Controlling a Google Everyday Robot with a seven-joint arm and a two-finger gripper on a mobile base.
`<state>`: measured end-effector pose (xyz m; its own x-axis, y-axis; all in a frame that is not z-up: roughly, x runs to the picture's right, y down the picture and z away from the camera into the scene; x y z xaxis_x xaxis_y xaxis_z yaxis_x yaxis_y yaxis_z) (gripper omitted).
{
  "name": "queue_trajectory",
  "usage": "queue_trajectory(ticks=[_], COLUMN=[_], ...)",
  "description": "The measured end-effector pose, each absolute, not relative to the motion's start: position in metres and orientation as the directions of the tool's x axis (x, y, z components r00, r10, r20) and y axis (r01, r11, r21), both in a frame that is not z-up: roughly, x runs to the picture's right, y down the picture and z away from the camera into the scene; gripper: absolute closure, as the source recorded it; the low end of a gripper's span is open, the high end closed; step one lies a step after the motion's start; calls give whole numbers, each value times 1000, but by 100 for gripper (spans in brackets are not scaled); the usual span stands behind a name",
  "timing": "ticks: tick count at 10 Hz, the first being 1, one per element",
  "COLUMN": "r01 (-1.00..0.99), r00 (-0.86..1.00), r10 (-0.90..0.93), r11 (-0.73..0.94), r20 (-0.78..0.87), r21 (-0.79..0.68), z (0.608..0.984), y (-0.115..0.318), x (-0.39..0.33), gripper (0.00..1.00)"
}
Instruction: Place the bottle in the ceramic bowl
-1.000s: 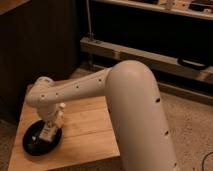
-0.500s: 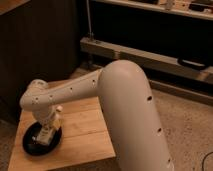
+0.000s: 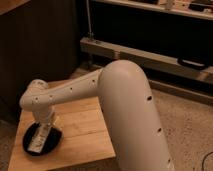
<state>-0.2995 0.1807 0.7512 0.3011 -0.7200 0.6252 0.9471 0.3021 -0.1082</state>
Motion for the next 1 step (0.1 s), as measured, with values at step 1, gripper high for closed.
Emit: queue_trajectory(ticks=[1], r01=[947], r00=[301], r10=[-720], r11=[302], r20=[625], r21=[-108], z=[751], y=[180], x=[-299], gripper=[20])
